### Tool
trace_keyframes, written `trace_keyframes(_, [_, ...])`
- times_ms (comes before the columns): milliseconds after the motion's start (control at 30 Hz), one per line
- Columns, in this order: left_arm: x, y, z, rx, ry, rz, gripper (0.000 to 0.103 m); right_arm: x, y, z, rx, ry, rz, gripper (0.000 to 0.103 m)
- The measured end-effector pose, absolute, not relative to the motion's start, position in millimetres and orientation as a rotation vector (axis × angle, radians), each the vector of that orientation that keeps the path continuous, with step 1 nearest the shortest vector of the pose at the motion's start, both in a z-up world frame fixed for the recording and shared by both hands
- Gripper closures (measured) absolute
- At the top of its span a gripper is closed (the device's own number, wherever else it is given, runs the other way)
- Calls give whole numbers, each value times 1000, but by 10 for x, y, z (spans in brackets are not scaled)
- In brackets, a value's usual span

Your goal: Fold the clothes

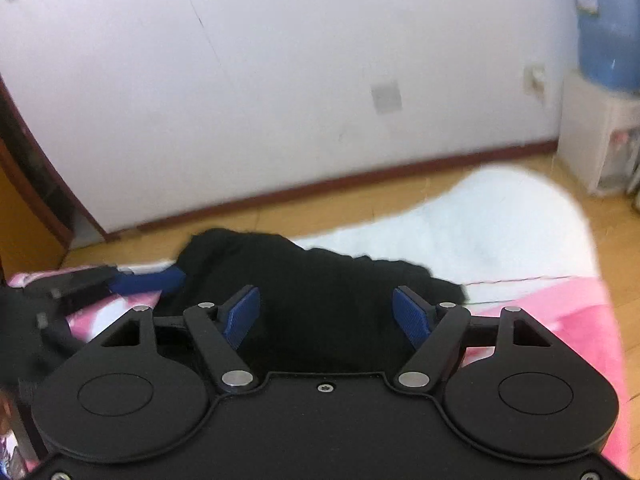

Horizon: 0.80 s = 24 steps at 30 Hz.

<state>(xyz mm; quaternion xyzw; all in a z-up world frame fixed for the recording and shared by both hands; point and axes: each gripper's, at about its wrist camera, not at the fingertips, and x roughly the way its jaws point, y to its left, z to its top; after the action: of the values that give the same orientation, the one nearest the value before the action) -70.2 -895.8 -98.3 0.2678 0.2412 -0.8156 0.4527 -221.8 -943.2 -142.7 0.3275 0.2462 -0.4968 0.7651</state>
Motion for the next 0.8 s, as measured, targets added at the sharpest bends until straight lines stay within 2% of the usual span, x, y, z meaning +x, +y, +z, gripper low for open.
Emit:
trace_keyframes(67, [-676, -8799, -1044, 663, 484, -2034, 19, -2275, -9379, -1499, 677, 518, -1073, 28])
trace_keyframes(233, [-347, -8434, -1017, 665, 525, -1994, 19, -2460, -9154, -1577, 645, 495, -1078, 28])
trace_keyframes(367, [-129, -8023, -1017, 628, 686, -1863, 18, -2755, -8847, -1610, 781, 463, -1107, 28])
trace_keyframes(467, [-245, -7755, -726, 574, 569, -1850, 19, -2797, -8696, -1403, 756, 440, -1139, 29])
trace_keyframes(567, [-385, -7768, -483, 447, 639, -1902, 17, -2705, -8681, -1259, 737, 367, -1065, 29])
trace_keyframes(667, [-779, -7877, -558, 579, 512, -1947, 17, -2450, -8780, -1321, 742, 393, -993, 29])
trace_keyframes(767, [-1085, -7949, -931, 866, 338, -1889, 17, -2229, -8749, -1529, 653, 530, -979, 29])
trace_keyframes(800, [-1061, -7897, -981, 871, 321, -1881, 17, -2206, -8702, -1566, 612, 544, -979, 29])
